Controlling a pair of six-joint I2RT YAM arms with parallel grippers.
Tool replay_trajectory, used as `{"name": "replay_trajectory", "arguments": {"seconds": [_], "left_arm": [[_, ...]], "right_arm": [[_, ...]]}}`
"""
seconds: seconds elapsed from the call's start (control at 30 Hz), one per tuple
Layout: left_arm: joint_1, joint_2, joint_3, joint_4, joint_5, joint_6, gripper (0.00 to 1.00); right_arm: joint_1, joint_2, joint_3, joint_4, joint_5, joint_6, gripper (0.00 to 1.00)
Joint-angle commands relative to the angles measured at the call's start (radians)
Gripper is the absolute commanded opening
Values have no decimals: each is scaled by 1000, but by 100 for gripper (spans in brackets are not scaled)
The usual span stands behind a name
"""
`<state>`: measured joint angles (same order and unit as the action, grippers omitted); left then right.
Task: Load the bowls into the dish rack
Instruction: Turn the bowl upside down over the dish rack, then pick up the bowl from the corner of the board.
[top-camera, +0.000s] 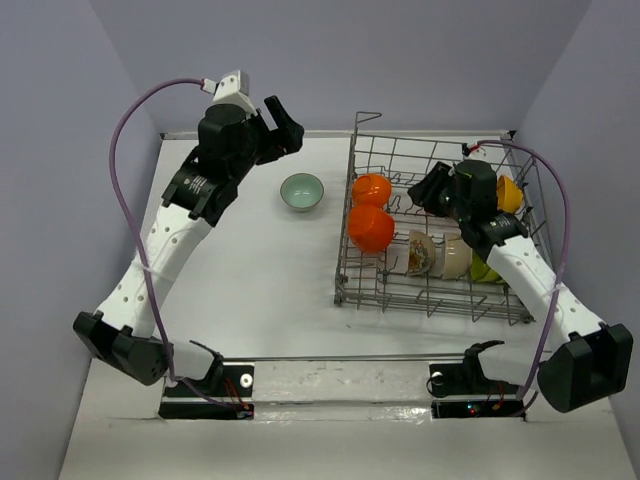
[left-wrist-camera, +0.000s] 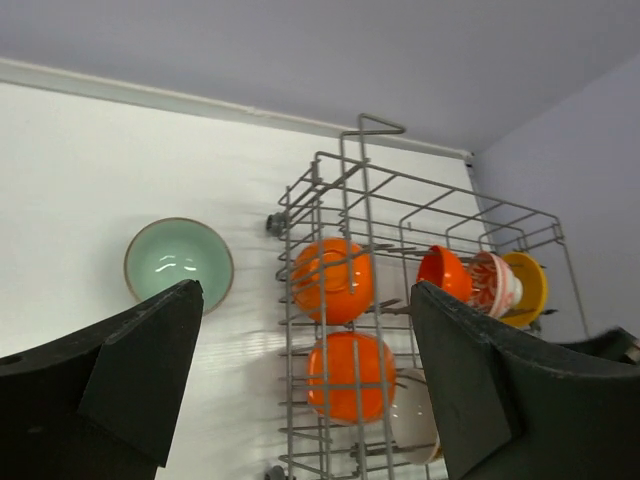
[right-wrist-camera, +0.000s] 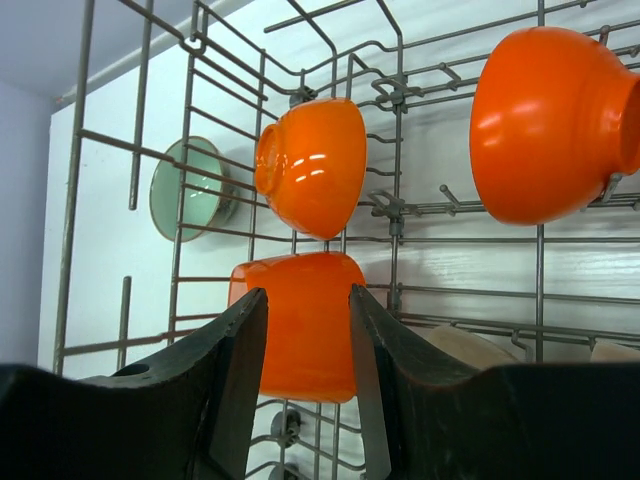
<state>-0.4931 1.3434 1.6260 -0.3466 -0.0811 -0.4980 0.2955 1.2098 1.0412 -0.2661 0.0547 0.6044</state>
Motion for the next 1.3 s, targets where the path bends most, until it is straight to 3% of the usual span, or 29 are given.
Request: {"name": "replay_trajectory", "arguments": {"seconds": [0.0, 0.23, 0.53, 1.27], "left_arm": [[53, 55, -49, 72, -29, -47, 93], [163, 238, -37, 93, -42, -63, 84], [168, 505, 93, 12, -94, -50, 78], [179, 640, -37, 83, -65, -17, 72]], "right_arm": [[-2, -67, 31, -42, -26, -37, 45], [-2, -202, 71, -131, -76, -77, 46], [-2, -285, 89, -202, -98, -104, 51], [-2, -316, 66, -229, -92, -118, 52]]}}
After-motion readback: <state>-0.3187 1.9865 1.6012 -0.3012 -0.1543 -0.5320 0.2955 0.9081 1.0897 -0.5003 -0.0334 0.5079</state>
